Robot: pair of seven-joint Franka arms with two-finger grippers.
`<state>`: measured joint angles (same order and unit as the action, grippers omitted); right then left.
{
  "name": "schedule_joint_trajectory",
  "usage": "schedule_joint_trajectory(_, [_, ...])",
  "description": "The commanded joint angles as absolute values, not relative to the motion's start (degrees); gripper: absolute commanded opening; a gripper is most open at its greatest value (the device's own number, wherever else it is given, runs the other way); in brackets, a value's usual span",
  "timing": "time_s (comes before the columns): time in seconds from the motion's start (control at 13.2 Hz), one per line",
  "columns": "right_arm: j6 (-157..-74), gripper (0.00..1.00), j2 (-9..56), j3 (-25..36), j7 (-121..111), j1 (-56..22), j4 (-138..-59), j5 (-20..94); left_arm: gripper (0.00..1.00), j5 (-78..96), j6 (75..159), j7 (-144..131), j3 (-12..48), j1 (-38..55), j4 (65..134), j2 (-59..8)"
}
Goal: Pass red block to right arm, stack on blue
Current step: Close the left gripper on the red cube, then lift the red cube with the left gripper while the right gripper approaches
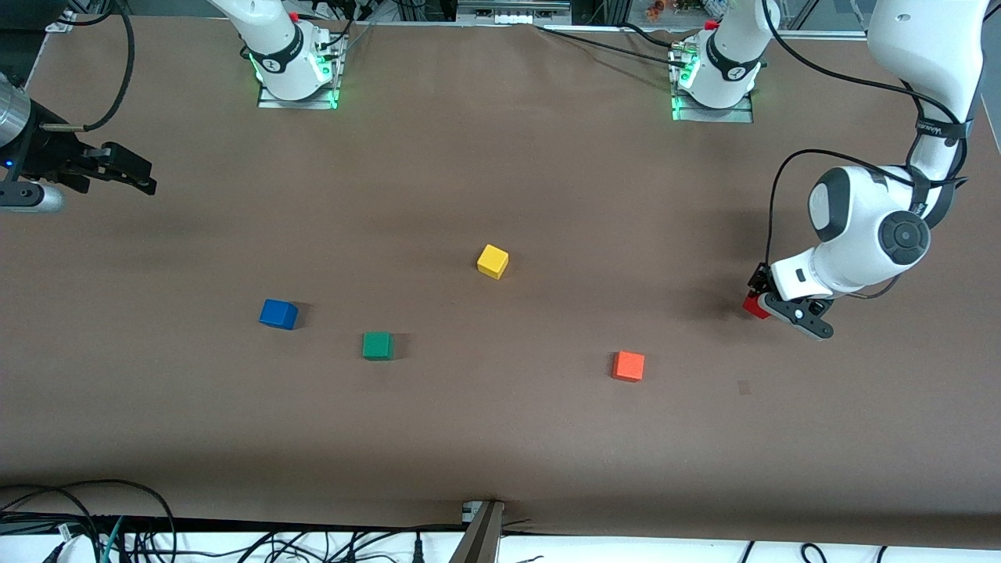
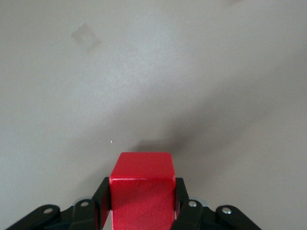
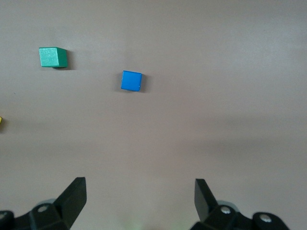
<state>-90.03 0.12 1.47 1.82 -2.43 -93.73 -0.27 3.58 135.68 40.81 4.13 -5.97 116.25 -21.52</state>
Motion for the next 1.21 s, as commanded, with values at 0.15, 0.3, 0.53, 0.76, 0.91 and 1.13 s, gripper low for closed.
schedule_joint_trajectory(0.15, [-89.2,1.00,-0.3,1.1,2.5,-3.0,-93.1,-0.4,0.00,18.9,126.5,64.5,4.5,-6.9,111.6,-20.5])
schedule_joint_trajectory(0.3, [-89.1,1.00,-0.3,1.1,2.5,-3.0,-93.2,-0.4,0.00,24.9,120.7,69.4,4.5,-6.2,109.5,-21.0])
schedule_joint_trajectory(0.53, [-89.2,1.00,-0.3,1.1,2.5,-3.0,-93.1,-0.5,0.00,36.2,117.9,79.3,6.2,-5.2,108.5,-21.6])
schedule_joint_trajectory(0.76, [-89.2,1.00,-0.3,1.1,2.5,-3.0,-93.1,-0.4,0.00,39.4,108.8,82.5,10.4,-5.3,101.8,-24.5])
schedule_joint_trajectory(0.91, [-89.1,1.00,-0.3,1.1,2.6,-3.1,-93.1,-0.4,0.00,45.7,104.4,84.3,12.3,-5.1,99.6,-26.0])
schedule_joint_trajectory(1.13, [-89.0,1.00,0.1,1.1,2.1,-3.1,-92.9,-0.4,0.00,54.5,103.6,87.7,18.7,-5.1,97.4,-29.3])
